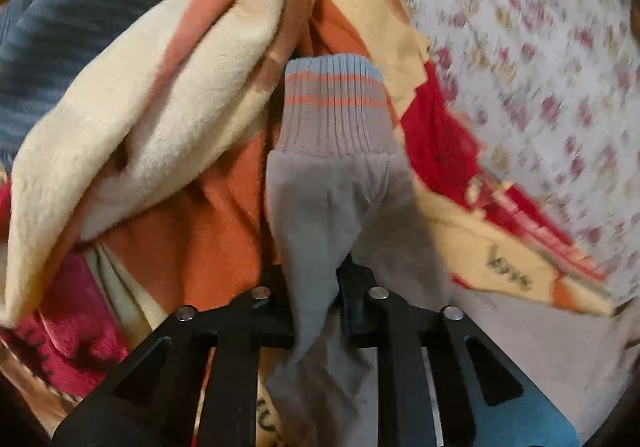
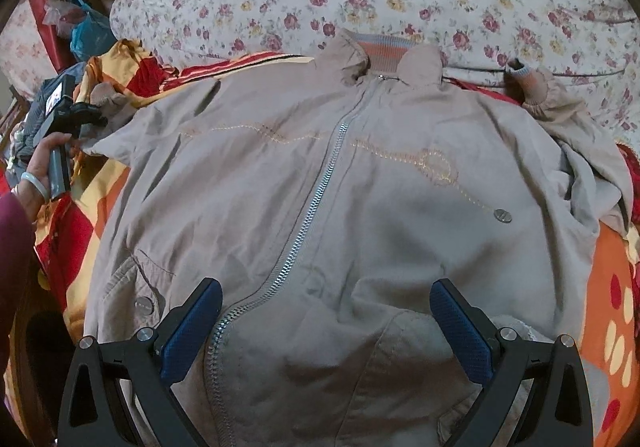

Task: Fold large clothes
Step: 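Grasp the ribbed cuff of the jacket sleeve with the left gripper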

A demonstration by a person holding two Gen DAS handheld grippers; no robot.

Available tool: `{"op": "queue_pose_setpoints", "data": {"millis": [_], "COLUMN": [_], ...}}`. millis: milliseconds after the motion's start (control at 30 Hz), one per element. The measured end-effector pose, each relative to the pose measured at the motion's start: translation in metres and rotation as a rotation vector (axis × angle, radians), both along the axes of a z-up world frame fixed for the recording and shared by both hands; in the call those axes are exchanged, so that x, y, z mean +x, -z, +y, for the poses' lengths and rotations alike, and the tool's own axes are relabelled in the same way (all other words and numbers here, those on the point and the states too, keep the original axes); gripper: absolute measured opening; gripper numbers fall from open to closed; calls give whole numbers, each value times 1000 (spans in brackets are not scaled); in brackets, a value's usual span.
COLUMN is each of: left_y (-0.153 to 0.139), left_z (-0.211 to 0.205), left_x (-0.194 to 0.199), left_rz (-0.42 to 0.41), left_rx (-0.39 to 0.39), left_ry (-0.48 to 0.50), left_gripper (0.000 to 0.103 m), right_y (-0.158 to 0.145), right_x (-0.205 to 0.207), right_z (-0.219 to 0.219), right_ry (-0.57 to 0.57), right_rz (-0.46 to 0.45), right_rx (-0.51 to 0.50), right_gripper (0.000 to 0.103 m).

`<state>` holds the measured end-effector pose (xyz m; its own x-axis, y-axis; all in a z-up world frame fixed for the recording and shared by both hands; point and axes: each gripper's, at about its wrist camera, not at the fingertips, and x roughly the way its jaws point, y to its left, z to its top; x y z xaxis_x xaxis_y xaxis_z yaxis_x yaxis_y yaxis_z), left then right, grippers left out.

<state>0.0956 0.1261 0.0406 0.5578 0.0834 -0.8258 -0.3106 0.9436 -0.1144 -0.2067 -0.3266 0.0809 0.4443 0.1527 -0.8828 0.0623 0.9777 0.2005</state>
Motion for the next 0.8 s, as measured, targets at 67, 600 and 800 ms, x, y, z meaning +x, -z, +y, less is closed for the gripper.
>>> {"op": "queue_pose_setpoints", "data": {"millis": [67, 600, 800], "left_y": [-14, -104, -65], "left_z": [-4, -257, -356], "left_x": [-12, -142, -180], "left_rz": [-59, -198, -110], "left_rx": [-86, -213, -209], "left_ry": [33, 654, 820], "left_gripper": [6, 6, 6], "right_y": [1, -12, -19], "right_x": [-1, -34, -49], "right_z": [-1, -20, -43], "right_ry": [3, 63, 129], "right_rz": [-3, -39, -53], "right_rx": [6, 69, 91], "right_gripper": [103, 103, 103]}}
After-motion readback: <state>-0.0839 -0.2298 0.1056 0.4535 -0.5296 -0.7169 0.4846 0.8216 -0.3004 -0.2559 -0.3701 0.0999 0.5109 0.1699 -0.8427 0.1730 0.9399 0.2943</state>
